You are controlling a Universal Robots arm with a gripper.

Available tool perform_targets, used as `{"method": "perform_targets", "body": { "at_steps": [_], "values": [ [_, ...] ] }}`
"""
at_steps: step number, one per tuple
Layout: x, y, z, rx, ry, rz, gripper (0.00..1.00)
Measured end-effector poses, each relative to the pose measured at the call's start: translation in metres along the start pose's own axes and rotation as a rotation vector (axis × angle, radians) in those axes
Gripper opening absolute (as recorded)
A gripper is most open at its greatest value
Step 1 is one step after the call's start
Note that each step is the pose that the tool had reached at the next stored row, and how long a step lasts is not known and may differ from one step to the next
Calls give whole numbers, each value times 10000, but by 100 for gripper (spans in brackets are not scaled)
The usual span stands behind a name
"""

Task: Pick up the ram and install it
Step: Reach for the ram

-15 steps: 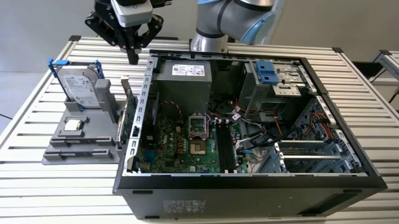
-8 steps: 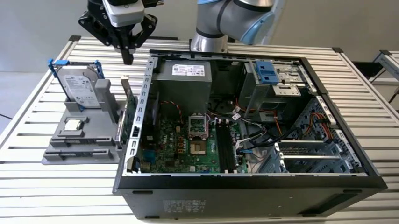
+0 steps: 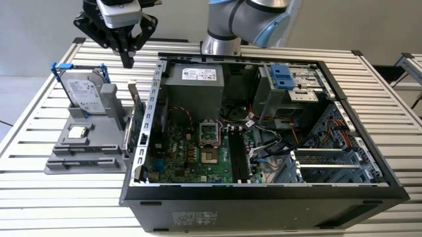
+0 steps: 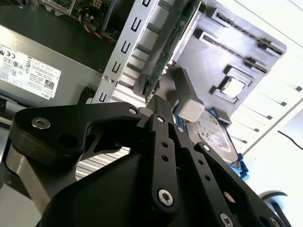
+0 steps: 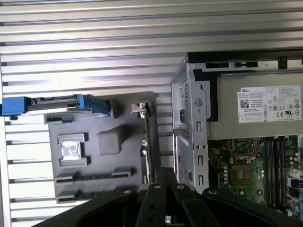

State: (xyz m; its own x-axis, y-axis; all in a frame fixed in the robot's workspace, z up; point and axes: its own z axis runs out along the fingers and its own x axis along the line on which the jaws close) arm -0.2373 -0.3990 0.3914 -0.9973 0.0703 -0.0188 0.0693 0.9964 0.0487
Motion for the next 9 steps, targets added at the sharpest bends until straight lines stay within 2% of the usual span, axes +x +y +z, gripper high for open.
{"method": "perform_targets", "body": {
  "at_steps": [9],
  "values": [
    [157, -11, 0, 1, 15, -2, 0]
  ]
}}
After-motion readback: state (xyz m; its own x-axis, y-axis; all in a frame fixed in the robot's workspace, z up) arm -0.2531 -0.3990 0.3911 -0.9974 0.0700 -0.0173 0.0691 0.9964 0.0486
